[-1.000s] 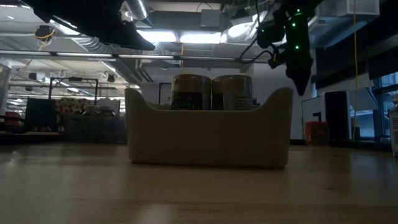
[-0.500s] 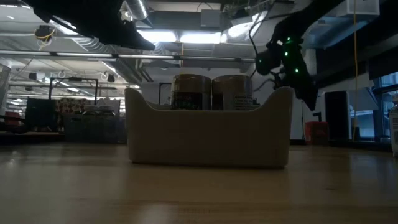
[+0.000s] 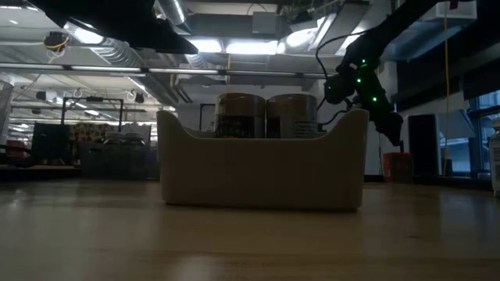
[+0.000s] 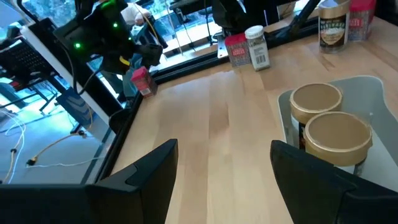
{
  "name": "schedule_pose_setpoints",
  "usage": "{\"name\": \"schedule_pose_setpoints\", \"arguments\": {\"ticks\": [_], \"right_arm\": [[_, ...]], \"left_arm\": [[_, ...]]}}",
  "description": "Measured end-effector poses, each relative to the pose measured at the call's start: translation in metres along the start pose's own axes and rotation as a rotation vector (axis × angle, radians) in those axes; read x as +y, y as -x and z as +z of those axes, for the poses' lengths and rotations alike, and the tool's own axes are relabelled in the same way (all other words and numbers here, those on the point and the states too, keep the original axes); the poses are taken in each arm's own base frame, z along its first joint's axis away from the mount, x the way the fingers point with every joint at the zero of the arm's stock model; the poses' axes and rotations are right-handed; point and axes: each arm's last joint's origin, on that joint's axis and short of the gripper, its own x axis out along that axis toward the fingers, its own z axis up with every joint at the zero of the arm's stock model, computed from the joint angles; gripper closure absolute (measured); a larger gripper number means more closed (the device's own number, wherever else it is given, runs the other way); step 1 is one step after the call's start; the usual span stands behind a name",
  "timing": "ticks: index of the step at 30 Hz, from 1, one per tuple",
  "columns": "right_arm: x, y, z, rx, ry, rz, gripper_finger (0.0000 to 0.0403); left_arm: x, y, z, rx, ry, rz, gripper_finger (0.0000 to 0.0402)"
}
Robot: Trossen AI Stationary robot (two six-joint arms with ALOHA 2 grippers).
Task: Sort spices by type
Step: Put the top red seasoning can into the white bin
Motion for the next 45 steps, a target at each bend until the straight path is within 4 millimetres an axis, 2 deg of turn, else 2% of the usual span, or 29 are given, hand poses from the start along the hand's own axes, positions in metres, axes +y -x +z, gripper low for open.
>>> {"name": "schedule_pose_setpoints", "arguments": {"ticks": [11, 20, 24, 30, 37, 45], "right_arm": [[-0.010, -0.007, 0.000, -0.052, -0.062, 0.017, 0.0059], [-0.012, -0.008, 0.000, -0.057, -0.002, 0.012, 0.0059], [-0.007, -0.014, 0.000, -0.048, 0.009, 0.016, 0.0059], [0.001, -0.028, 0.001, 0.029, 0.051, -0.089, 0.0059], [0.000, -0.028, 0.002, 0.032, 0.039, -0.116, 0.0059], [0.001, -0.031, 0.008, -0.053, -0.017, -0.084, 0.0059]], "left_arm": [[0.000, 0.000, 0.000, 0.000, 0.001, 0.000, 0.0163], [0.000, 0.000, 0.000, -0.001, 0.006, 0.000, 0.0163], [0.000, 0.000, 0.000, -0.001, 0.006, 0.000, 0.0163], [0.000, 0.000, 0.000, -0.001, 0.006, 0.000, 0.0163], [0.000, 0.000, 0.000, -0.005, 0.006, 0.002, 0.0163], [0.000, 0.000, 0.001, -0.013, 0.010, 0.005, 0.0163]]}}
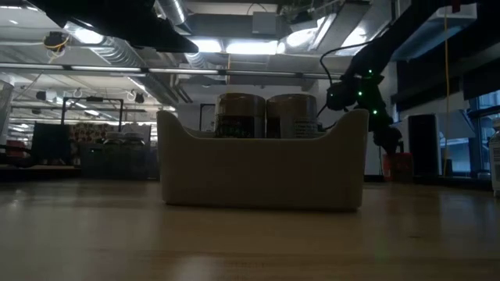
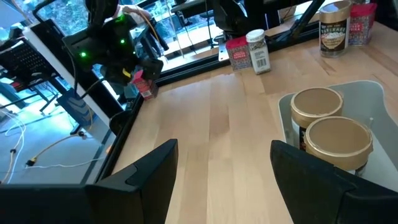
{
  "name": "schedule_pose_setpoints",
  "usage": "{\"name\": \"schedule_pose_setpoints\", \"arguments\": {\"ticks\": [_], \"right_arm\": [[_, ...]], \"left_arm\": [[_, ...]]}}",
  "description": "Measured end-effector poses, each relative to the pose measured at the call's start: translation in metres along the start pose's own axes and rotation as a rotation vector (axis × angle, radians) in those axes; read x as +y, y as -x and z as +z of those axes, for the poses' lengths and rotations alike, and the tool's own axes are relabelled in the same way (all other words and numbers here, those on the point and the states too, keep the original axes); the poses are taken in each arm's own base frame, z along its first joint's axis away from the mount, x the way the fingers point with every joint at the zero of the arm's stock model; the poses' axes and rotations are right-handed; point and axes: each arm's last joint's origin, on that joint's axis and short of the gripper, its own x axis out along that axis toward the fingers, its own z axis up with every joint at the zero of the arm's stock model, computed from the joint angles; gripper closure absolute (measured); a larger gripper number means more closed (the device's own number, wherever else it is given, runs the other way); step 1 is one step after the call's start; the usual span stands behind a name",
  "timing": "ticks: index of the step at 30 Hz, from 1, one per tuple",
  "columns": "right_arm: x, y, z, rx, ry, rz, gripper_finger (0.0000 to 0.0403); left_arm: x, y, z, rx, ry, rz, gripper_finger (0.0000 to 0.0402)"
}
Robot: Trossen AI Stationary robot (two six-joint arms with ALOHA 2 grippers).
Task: Sort spices by type
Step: Put the top red seasoning can into the white bin
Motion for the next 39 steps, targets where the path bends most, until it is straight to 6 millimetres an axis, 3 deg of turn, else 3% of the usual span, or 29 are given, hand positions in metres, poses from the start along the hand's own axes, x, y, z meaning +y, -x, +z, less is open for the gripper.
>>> {"name": "schedule_pose_setpoints", "arguments": {"ticks": [15, 19, 24, 28, 34, 39], "right_arm": [[0.019, -0.028, 0.009, 0.129, 0.093, 0.035, 0.0061], [0.021, -0.028, 0.008, 0.126, 0.101, 0.068, 0.0091], [0.021, -0.028, 0.008, 0.125, 0.068, 0.080, 0.0162], [0.022, -0.026, 0.006, 0.138, 0.021, 0.083, 0.0168], [0.032, -0.012, 0.011, 0.130, 0.026, 0.101, 0.0177], [0.040, 0.018, 0.025, 0.020, 0.036, 0.087, 0.0178]], "left_arm": [[0.000, 0.000, 0.000, 0.000, 0.000, 0.000, 0.0163], [0.000, 0.000, 0.000, 0.000, -0.006, 0.000, 0.0163], [0.000, 0.000, 0.000, 0.000, -0.004, 0.000, 0.0163], [0.000, 0.000, 0.000, 0.000, -0.003, 0.000, 0.0163], [0.000, 0.000, 0.000, -0.004, -0.011, 0.001, 0.0163], [0.000, 0.000, 0.000, -0.004, -0.011, 0.001, 0.0163]]}}
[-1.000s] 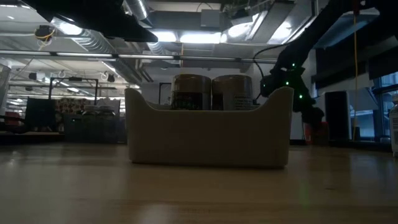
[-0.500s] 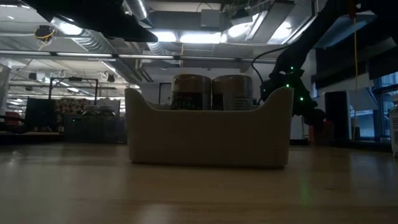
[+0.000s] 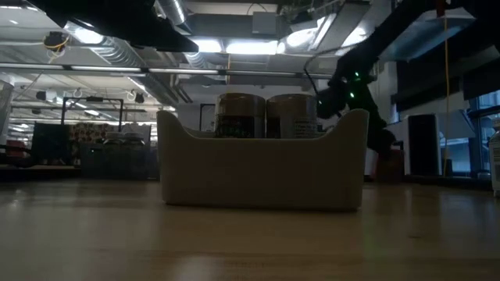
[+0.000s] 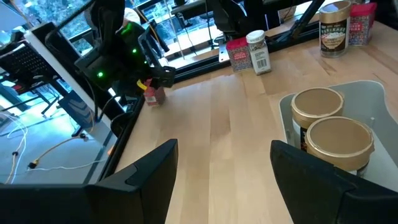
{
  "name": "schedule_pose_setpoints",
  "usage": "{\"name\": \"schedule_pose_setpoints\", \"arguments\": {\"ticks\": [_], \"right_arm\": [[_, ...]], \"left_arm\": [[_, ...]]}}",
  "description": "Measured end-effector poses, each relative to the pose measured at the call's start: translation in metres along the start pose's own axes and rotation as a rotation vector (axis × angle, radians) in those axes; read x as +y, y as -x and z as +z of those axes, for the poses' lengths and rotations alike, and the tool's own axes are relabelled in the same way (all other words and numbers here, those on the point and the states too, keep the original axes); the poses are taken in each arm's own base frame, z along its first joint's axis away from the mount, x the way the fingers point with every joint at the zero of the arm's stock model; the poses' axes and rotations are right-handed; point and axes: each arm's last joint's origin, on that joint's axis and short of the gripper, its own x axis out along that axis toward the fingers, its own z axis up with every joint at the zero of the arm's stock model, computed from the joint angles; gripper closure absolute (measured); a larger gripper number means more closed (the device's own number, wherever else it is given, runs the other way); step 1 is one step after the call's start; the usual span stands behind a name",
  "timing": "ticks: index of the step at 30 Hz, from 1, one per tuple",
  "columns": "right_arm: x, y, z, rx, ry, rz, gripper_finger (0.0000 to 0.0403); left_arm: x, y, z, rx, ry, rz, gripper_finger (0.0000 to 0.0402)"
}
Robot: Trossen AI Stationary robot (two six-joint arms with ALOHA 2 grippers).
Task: Sort spices by type
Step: Put the top red seasoning can into the white bin
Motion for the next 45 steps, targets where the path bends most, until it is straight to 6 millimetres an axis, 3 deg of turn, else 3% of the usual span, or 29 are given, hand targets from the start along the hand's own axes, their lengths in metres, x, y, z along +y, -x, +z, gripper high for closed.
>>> {"name": "schedule_pose_setpoints", "arguments": {"ticks": [5, 16, 28, 36, 41, 45], "right_arm": [[0.020, 0.033, 0.011, -0.139, -0.028, 0.023, 0.0178], [0.100, 0.087, 0.028, -0.292, 0.161, -0.033, 0.0178], [0.179, 0.125, 0.010, -0.334, 0.318, -0.017, 0.0178], [0.207, 0.137, -0.001, -0.358, 0.376, 0.046, 0.0178], [0.213, 0.141, 0.003, -0.425, 0.364, 0.063, 0.0178], [0.213, 0.143, 0.008, -0.470, 0.346, 0.085, 0.0152]], "left_arm": [[0.000, 0.000, 0.000, 0.001, -0.002, 0.000, 0.0163], [-0.001, -0.001, -0.001, 0.009, 0.029, -0.003, 0.0163], [-0.005, -0.015, -0.006, 0.039, 0.004, -0.014, 0.0163], [-0.006, -0.018, -0.007, 0.040, 0.005, -0.014, 0.0163], [-0.005, -0.018, -0.006, 0.036, 0.020, -0.013, 0.0163], [-0.005, -0.018, -0.007, 0.037, 0.025, -0.013, 0.0163]]}}
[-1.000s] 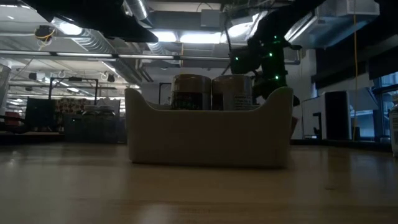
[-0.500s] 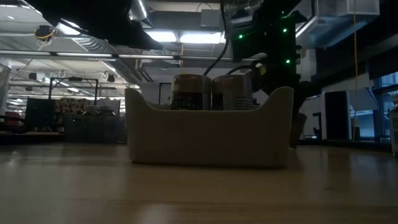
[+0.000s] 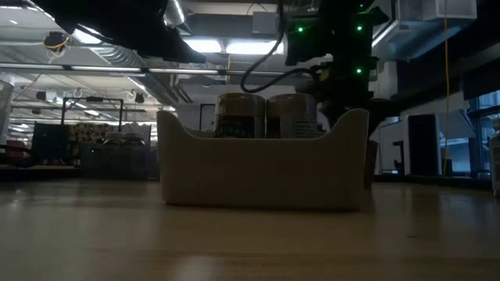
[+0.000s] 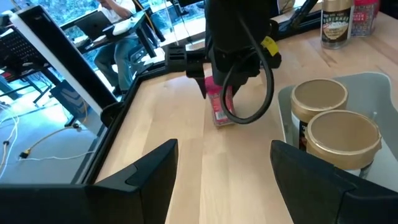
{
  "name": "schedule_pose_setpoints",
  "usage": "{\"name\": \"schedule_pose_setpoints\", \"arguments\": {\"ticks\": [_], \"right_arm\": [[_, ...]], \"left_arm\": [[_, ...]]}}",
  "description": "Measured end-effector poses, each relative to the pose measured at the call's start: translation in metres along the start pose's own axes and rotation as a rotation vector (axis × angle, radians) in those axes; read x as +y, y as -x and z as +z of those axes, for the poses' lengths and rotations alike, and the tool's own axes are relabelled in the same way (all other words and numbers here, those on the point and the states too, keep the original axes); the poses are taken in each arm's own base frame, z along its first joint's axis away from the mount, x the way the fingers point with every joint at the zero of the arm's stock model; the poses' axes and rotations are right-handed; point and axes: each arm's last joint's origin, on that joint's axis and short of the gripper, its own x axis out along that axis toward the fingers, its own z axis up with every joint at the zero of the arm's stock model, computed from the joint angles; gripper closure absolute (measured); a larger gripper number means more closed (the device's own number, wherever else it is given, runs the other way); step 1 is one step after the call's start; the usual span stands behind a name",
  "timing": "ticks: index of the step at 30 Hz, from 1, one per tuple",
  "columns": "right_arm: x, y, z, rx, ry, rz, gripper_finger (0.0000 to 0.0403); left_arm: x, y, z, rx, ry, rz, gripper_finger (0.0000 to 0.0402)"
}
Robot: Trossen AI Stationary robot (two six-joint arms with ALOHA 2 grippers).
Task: Sort spices by type
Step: Put the top red seasoning can into the white bin
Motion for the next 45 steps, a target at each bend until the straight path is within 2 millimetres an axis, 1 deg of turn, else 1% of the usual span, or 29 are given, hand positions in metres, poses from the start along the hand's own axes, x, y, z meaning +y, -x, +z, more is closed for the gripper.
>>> {"name": "schedule_pose_setpoints", "arguments": {"ticks": [4, 8, 11, 15, 20, 23, 25, 28, 32, 34, 39, 45], "right_arm": [[0.000, 0.000, 0.002, -0.019, -0.005, -0.006, 0.0134], [0.000, 0.000, 0.001, -0.011, -0.008, -0.004, 0.0131], [0.000, 0.003, -0.005, 0.024, -0.029, 0.024, 0.0130], [-0.002, 0.017, -0.013, 0.007, -0.090, 0.069, 0.0129], [-0.008, 0.040, -0.023, -0.123, -0.140, 0.078, 0.0129], [-0.010, 0.043, -0.035, -0.194, -0.186, 0.079, 0.0129], [-0.010, 0.040, -0.045, -0.236, -0.229, 0.087, 0.0128], [-0.005, 0.031, -0.059, -0.294, -0.279, 0.116, 0.0128], [0.001, 0.015, -0.074, -0.366, -0.321, 0.118, 0.0128], [0.001, 0.010, -0.079, -0.410, -0.349, 0.113, 0.0128], [0.002, 0.002, -0.087, -0.459, -0.381, 0.089, 0.0128], [0.002, 0.000, -0.085, -0.488, -0.391, 0.073, 0.0128]], "left_arm": [[0.000, 0.000, 0.000, 0.002, -0.001, -0.001, 0.0163], [0.000, 0.000, -0.001, 0.008, -0.004, -0.003, 0.0163], [0.000, 0.000, -0.001, 0.009, -0.011, -0.003, 0.0163], [0.000, 0.000, -0.001, 0.008, -0.022, -0.003, 0.0163], [0.000, 0.000, -0.001, 0.008, -0.021, -0.003, 0.0163], [0.000, 0.000, -0.001, 0.009, -0.019, -0.003, 0.0163], [-0.001, 0.000, -0.002, 0.019, -0.019, -0.007, 0.0163], [-0.001, 0.000, -0.002, 0.024, -0.019, -0.008, 0.0163], [-0.001, 0.000, -0.002, 0.021, -0.019, -0.007, 0.0163], [-0.001, 0.000, -0.002, 0.020, -0.019, -0.007, 0.0163], [0.000, 0.000, -0.001, 0.013, -0.018, -0.004, 0.0163], [0.000, 0.000, 0.000, -0.002, -0.015, 0.001, 0.0163]]}}
